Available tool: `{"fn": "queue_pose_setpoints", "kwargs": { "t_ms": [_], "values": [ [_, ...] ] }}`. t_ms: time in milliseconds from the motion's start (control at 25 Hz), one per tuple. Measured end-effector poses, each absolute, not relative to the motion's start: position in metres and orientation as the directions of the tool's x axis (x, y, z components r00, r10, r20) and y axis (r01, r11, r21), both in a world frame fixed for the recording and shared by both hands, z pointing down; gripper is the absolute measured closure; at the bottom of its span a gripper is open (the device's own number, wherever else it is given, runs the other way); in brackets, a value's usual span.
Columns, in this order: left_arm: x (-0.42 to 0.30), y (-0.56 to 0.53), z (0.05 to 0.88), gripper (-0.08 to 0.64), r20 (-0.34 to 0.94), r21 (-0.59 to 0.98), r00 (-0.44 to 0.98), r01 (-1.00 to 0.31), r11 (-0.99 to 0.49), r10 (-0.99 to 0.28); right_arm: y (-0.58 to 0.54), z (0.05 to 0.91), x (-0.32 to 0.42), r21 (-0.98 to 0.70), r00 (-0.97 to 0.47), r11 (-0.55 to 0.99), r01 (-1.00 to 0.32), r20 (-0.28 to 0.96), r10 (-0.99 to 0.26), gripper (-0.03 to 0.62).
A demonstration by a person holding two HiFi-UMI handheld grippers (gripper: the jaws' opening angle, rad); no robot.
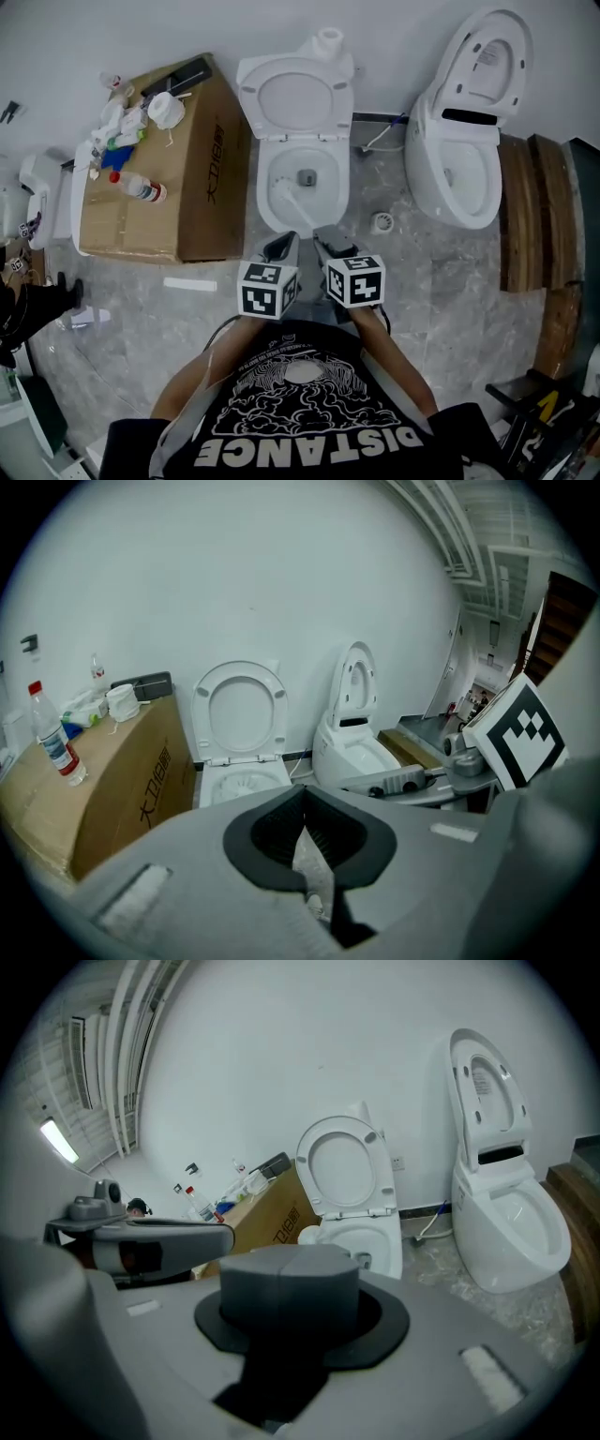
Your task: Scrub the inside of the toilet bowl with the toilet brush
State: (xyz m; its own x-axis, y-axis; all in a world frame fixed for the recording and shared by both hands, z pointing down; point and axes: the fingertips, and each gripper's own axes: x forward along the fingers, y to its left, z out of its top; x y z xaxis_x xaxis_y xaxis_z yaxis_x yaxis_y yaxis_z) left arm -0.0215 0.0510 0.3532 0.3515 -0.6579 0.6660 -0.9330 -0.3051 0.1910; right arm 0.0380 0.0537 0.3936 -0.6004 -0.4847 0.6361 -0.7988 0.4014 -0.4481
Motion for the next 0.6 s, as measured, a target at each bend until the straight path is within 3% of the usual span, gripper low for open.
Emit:
{"fn": "queue_pose_setpoints", "kwargs": {
  "t_ms": [240, 600],
  "values": [
    [-0.026, 0.038, 0.372, 0.56, 0.713, 0.165, 0.331, -0.936, -0.311, -0.618, 0.044, 0.415, 0.041, -0.48, -0.601, 0.361, -0.799, 0.651, -0.463, 0.442],
    [-0.05, 0.01, 0.436, 0.56, 0.79, 0.26, 0.378, -0.919, -0.295, -0.482, 0.02, 0.483, 0.024, -0.486, -0.574, 0.307, -0.818, 0.724, -0.384, 0.442]
  ]
}}
